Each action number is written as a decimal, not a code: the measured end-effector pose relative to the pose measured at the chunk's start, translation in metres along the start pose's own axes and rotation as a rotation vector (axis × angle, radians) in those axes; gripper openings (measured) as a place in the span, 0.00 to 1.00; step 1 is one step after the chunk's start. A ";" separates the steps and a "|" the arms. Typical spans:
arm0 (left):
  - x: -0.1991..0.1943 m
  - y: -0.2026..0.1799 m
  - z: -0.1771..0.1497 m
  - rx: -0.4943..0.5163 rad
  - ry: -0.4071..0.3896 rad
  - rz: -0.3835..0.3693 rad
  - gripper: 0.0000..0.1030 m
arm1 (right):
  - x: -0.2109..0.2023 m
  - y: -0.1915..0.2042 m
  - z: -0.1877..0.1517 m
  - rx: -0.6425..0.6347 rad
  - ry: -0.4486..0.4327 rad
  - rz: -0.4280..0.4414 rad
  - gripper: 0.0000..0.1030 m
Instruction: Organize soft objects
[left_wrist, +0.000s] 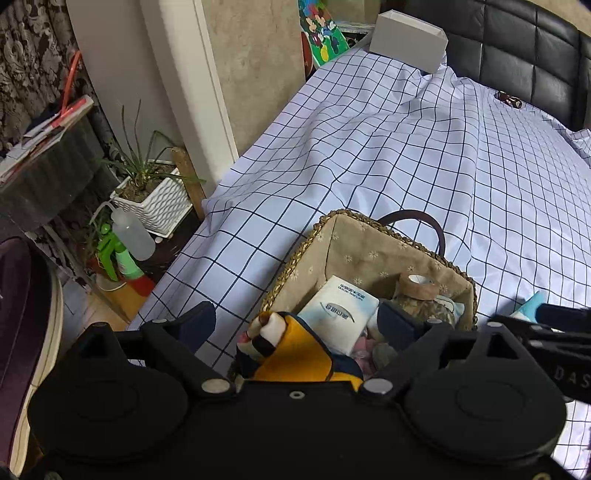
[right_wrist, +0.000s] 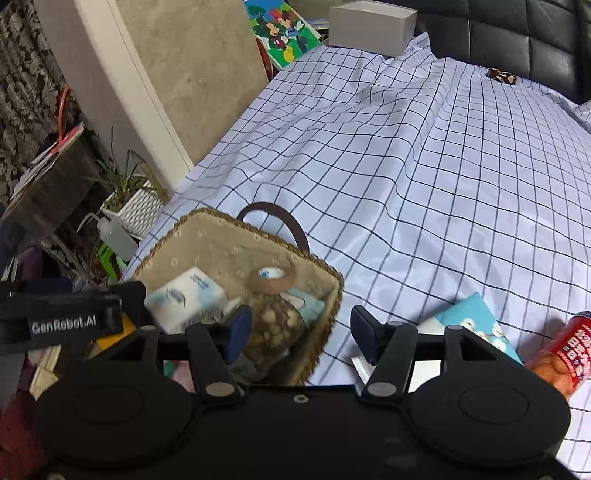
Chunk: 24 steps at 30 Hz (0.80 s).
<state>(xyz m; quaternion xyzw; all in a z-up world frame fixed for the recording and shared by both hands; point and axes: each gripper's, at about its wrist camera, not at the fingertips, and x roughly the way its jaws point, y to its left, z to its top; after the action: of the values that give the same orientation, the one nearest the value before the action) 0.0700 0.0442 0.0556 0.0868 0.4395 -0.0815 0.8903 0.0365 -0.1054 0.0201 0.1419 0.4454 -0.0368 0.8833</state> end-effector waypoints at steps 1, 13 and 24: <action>-0.002 -0.001 -0.002 0.002 -0.006 0.004 0.89 | -0.003 -0.002 -0.003 -0.007 0.002 -0.001 0.60; -0.006 -0.030 -0.019 0.035 0.013 0.051 0.89 | -0.032 -0.031 -0.030 -0.022 -0.002 -0.033 0.72; -0.021 -0.037 -0.050 0.048 -0.001 0.126 0.90 | -0.038 -0.029 -0.038 -0.045 0.015 -0.029 0.78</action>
<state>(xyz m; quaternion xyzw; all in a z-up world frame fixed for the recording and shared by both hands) 0.0105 0.0207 0.0397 0.1357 0.4308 -0.0359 0.8915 -0.0215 -0.1251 0.0228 0.1160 0.4547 -0.0385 0.8822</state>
